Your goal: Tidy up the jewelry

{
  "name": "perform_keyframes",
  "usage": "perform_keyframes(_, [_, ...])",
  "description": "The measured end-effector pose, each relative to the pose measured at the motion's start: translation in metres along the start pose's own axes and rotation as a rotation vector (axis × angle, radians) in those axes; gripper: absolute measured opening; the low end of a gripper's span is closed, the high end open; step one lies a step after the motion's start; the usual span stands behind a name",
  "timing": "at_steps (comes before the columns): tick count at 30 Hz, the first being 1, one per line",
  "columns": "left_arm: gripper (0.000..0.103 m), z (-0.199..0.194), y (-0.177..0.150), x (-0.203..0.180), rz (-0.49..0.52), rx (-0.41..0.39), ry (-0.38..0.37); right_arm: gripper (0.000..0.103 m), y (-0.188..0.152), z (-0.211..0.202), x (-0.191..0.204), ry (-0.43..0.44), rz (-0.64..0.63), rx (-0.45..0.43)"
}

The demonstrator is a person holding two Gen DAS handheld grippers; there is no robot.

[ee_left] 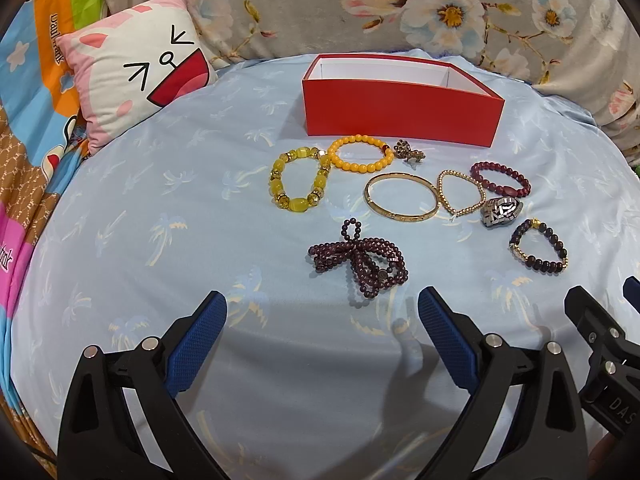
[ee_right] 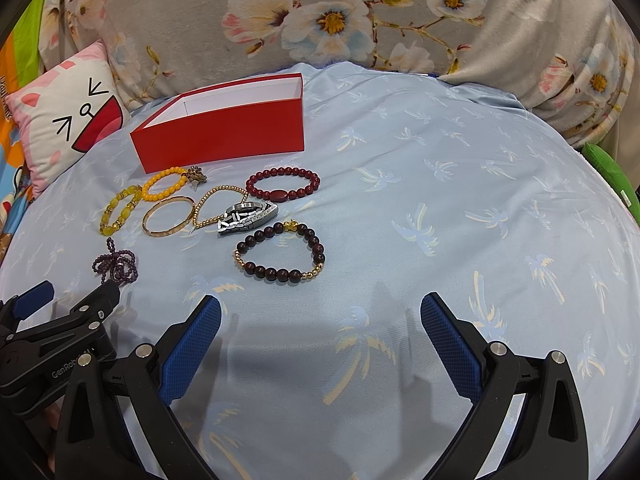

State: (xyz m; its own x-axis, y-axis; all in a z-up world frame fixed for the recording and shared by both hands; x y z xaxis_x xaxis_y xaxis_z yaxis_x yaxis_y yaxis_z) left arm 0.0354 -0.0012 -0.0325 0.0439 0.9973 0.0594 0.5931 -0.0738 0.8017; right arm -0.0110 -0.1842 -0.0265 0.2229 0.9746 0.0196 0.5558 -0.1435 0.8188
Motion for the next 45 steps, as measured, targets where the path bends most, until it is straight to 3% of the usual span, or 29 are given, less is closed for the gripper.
perform_keyframes(12, [0.092,0.001,0.0,0.001,-0.008,0.0,-0.004,0.096,0.0,-0.001,-0.001,0.0,0.001,-0.001])
perform_keyframes(23, [0.092,-0.001,-0.015,0.039,-0.134,0.048,-0.052,0.096,-0.004,-0.011,-0.013,0.031,0.045,0.018])
perform_keyframes(31, [0.091,0.015,0.01,0.011,-0.08,0.033,-0.104,0.096,-0.004,-0.004,-0.009,0.031,0.023,0.042])
perform_keyframes(35, [0.072,0.035,0.013,-0.001,-0.068,0.075,-0.135,0.096,-0.004,-0.001,-0.012,0.027,0.024,0.056])
perform_keyframes(38, [0.066,0.037,0.015,-0.005,-0.048,0.057,-0.12,0.096,-0.004,0.0,-0.017,0.019,0.03,0.058])
perform_keyframes(43, [0.032,0.036,0.017,-0.006,-0.036,0.04,-0.148,0.09,0.0,0.004,-0.02,0.029,0.043,0.068])
perform_keyframes(44, [0.019,0.036,0.017,-0.006,-0.037,0.04,-0.157,0.088,0.002,0.006,-0.019,0.032,0.04,0.07])
perform_keyframes(45, [0.013,0.036,0.017,-0.005,-0.039,0.04,-0.162,0.086,0.004,0.008,-0.017,0.031,0.031,0.072])
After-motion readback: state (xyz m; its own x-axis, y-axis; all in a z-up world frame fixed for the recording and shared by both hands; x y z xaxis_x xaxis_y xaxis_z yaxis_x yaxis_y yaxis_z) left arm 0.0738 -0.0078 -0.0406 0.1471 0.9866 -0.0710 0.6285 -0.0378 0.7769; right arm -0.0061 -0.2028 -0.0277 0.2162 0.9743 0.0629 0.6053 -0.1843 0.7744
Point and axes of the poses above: each gripper's, at about its wrist camera, not at the fingertips, and z roughly the way its jaws point, x to its left, y to its top, the point moved 5 cm from there along z, roughly the way its jaws point, and after that the axes turned 10 degrees about -x, right-handed, at the moved point
